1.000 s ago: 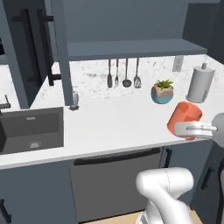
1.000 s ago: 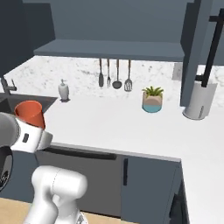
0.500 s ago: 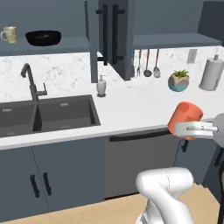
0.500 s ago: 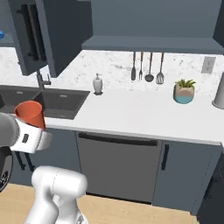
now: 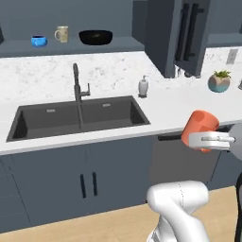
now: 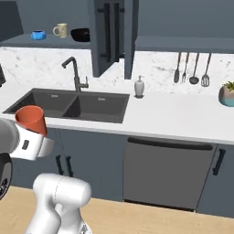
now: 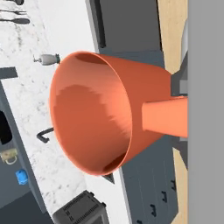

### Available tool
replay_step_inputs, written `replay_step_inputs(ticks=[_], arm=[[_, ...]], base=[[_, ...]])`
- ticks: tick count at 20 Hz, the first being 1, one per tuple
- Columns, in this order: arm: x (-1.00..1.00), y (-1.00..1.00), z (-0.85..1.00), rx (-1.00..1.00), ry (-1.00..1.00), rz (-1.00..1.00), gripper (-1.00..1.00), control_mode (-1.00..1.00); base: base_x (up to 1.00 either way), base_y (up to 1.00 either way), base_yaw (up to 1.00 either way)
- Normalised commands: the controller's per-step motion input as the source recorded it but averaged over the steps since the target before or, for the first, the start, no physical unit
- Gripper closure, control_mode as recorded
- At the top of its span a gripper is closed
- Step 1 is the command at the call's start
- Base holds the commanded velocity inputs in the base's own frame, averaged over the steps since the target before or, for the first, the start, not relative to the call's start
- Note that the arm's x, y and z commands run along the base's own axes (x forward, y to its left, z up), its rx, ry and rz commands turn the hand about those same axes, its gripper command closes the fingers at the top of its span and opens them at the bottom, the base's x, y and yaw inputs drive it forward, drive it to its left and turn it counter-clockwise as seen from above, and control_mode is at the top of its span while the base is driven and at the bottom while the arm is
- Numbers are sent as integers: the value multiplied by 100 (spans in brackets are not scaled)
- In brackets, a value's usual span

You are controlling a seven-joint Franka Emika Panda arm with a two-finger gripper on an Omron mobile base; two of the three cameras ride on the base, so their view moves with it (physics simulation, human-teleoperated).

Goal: Gather all objects into one cabinet and sort the glasses and bowls to opposite sides.

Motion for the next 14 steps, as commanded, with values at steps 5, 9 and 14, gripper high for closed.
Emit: replay_step_inputs(ticks=[5, 9, 14], arm=[[0, 0, 0, 0, 0, 0, 100, 100], [0, 0, 0, 0, 0, 0, 100, 100], [0, 0, 0, 0, 0, 0, 100, 100]], base=[[0, 93, -1], [0, 79, -5], [17, 50, -7]])
